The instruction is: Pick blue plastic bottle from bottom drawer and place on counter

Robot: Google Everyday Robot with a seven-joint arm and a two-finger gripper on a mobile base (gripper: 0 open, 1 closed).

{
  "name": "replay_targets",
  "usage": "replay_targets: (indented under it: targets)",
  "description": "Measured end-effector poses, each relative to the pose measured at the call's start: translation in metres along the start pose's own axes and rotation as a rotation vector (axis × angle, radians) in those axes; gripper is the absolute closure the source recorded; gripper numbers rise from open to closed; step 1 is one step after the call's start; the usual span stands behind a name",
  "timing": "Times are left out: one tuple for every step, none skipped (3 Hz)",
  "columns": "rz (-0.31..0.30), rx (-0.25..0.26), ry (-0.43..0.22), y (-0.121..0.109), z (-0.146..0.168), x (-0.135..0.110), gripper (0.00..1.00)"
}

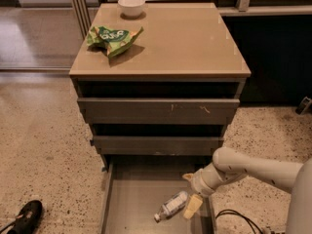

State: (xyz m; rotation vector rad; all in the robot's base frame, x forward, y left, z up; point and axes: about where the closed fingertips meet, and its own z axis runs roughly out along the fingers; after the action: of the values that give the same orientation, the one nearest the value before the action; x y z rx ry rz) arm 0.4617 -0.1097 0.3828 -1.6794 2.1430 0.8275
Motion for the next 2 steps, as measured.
replay_targets:
  targets:
    - [0.001, 0.003, -0.001, -0.0002, 0.0003, 0.0003, 0.0]
    - [0.019, 0.049, 0.028, -0.004, 0.0074, 0.0007, 0.0]
